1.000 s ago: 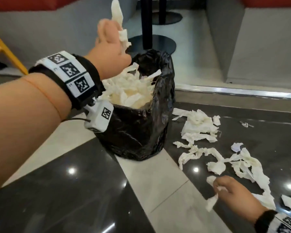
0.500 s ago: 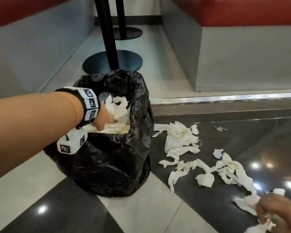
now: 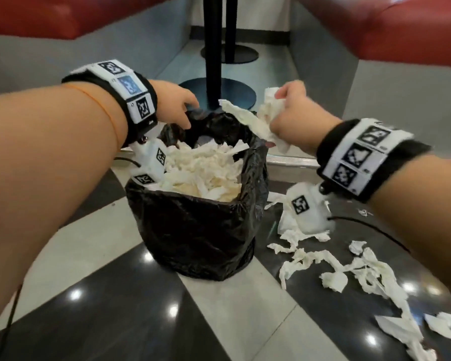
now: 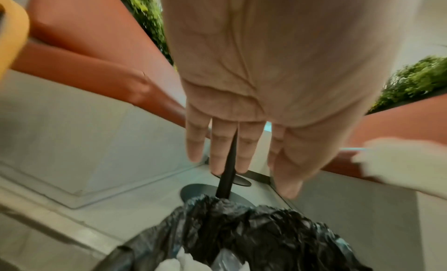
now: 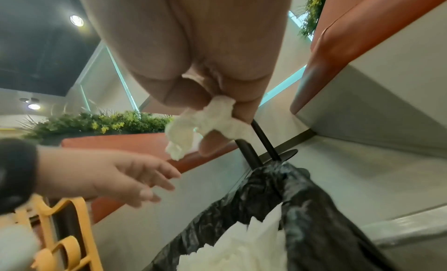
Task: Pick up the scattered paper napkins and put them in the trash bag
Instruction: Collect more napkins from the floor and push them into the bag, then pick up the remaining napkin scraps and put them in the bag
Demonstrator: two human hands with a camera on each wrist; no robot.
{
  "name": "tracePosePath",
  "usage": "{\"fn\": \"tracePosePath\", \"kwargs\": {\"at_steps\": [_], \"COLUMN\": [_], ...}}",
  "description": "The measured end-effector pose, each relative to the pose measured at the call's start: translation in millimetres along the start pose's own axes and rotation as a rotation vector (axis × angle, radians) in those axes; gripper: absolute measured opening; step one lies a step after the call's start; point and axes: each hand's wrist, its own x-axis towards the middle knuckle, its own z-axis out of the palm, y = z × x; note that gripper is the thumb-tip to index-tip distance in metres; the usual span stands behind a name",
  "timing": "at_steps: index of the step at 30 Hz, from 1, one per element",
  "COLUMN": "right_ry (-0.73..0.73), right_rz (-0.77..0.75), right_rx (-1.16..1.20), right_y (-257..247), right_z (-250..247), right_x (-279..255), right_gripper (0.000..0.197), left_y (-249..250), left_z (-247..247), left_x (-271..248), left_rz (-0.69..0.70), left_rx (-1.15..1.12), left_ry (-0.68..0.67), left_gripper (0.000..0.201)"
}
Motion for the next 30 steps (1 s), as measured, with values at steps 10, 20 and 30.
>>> {"fn": "tracePosePath", "kwargs": {"at_steps": [10,20,30], "right_ry": [-0.266,-0.605,-0.820], "right_rz": [0.083,0.440,0.392], "right_rx": [-0.302,-0.784,-0.787], "right_y": [5.8,171.6,360.9], "right_z": [51.4,-84.1,-34.7], "right_x": [8.4,-146.0,-207.6], "right_gripper": [0.062,0.037,0.074], "left_y": [15.6,158.6,276.1], "left_z": [12.5,47.4,150.0], "left_x": [-17.2,-42.3,-26.3], "left_rz": [0.006,0.475,0.410], "left_rx": [0.084,0.056,-0.066], "left_ry": [0.039,0.090,-0.138], "left_gripper": [0.052,0.041,0.031]}}
